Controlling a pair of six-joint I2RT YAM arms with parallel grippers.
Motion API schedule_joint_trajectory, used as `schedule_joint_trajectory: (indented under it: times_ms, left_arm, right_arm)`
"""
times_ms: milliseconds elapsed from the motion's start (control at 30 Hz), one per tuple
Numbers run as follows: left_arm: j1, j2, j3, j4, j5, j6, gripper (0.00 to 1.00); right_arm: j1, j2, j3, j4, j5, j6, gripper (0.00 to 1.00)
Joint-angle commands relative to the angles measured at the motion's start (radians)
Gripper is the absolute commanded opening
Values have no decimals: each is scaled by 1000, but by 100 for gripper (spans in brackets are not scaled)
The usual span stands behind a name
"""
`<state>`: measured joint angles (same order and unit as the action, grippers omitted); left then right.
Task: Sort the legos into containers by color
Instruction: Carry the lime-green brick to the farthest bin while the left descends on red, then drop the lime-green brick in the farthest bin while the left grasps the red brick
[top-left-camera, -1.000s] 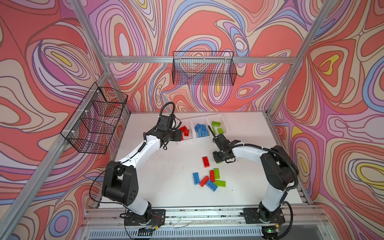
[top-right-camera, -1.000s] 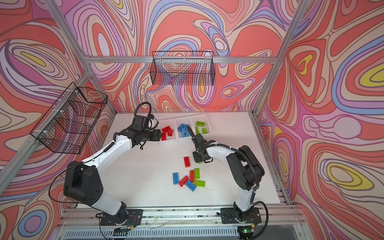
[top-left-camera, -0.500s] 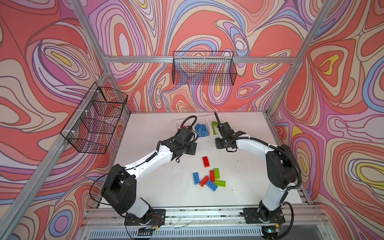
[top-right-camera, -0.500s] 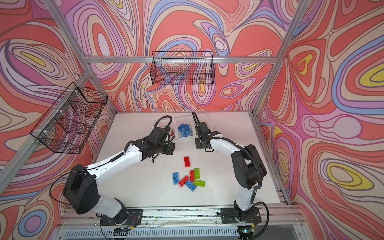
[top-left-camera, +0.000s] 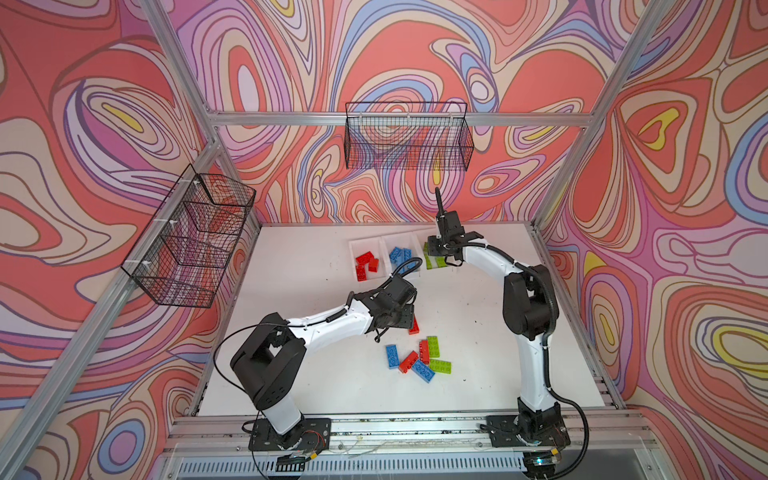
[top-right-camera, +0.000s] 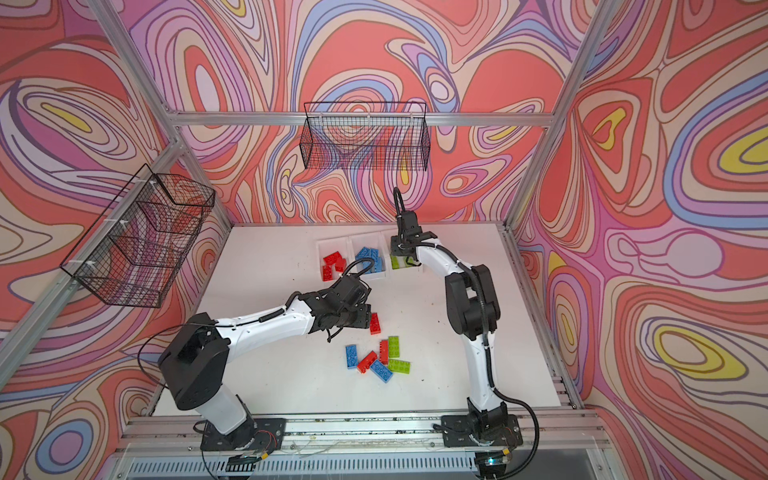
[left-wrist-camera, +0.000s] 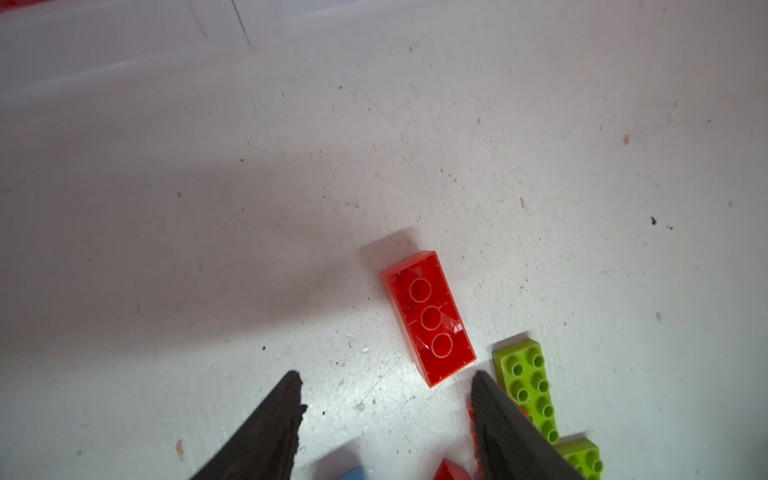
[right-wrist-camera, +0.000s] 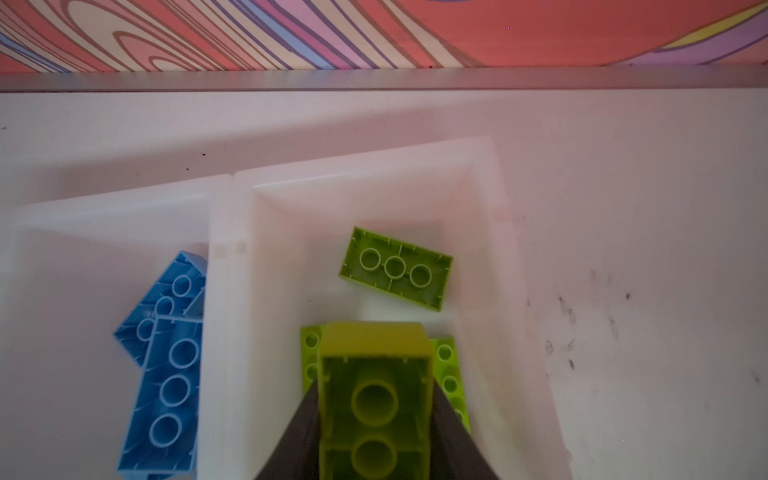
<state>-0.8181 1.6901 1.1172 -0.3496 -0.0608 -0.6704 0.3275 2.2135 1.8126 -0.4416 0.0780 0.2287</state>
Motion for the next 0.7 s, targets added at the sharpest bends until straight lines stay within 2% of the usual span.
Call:
schedule_joint_trajectory:
  times_ms: [0,133,300,667]
  left_arm:
    - [-8,43,39,34,27,-58,69]
    - [-10,91,46,30,38,-57,70]
    - [-12,116,53,51,59,-67,70]
    - [-12,220,138,17,36,-19,66]
  right_arm:
    - [-5,22,47,-21,-22,-13,48]
    - [-5,17,54,-11,-36,-5,57]
    - [-5,-36,23,-10,-11,-14,57]
    - [-5,-319,-276,49,25,15,57]
